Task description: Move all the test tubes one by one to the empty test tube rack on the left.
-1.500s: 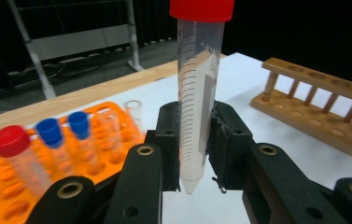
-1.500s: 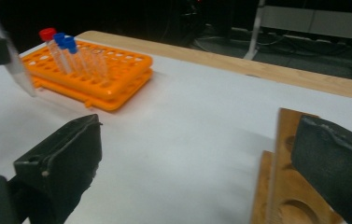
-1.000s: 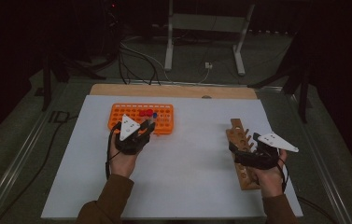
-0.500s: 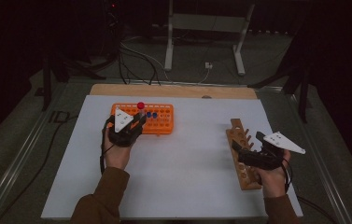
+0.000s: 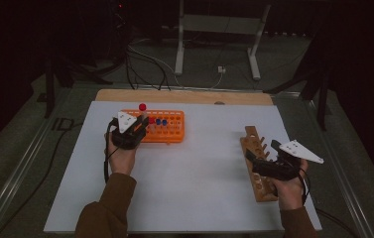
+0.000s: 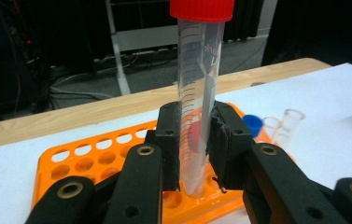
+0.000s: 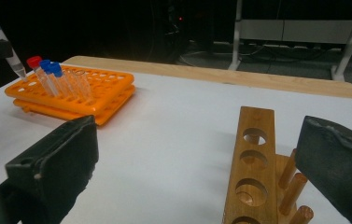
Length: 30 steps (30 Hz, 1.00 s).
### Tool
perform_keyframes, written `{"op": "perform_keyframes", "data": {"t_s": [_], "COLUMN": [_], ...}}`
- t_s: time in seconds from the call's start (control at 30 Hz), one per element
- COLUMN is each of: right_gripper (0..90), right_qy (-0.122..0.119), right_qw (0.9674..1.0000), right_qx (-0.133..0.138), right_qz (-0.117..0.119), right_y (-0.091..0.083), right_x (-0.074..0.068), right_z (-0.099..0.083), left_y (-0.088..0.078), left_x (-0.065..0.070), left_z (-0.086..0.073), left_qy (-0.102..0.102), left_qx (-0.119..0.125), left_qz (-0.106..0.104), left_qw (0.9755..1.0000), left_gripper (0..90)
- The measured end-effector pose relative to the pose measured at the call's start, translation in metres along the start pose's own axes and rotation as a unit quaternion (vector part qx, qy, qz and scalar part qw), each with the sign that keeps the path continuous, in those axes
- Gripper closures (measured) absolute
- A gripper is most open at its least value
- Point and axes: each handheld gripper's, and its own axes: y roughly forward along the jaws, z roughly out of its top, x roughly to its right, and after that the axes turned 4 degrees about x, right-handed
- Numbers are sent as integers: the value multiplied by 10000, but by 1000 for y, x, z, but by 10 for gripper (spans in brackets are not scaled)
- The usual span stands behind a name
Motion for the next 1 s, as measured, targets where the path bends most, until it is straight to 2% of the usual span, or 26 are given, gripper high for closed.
{"op": "perform_keyframes", "data": {"t_s": [0.6,1.0], "right_gripper": [1,1], "right_qy": [-28,-37], "right_qw": [10000,9999], "right_qx": [-71,-92], "right_qz": [19,54], "right_y": [3,4], "right_x": [-2,-4], "right_z": [-3,-4], "left_y": [22,30], "left_x": [-5,-7], "left_z": [-12,-29], "left_qy": [-160,-325], "left_qx": [-194,-378], "left_qz": [312,290], "left_qw": [9992,9983], "left_gripper": [753,752]}}
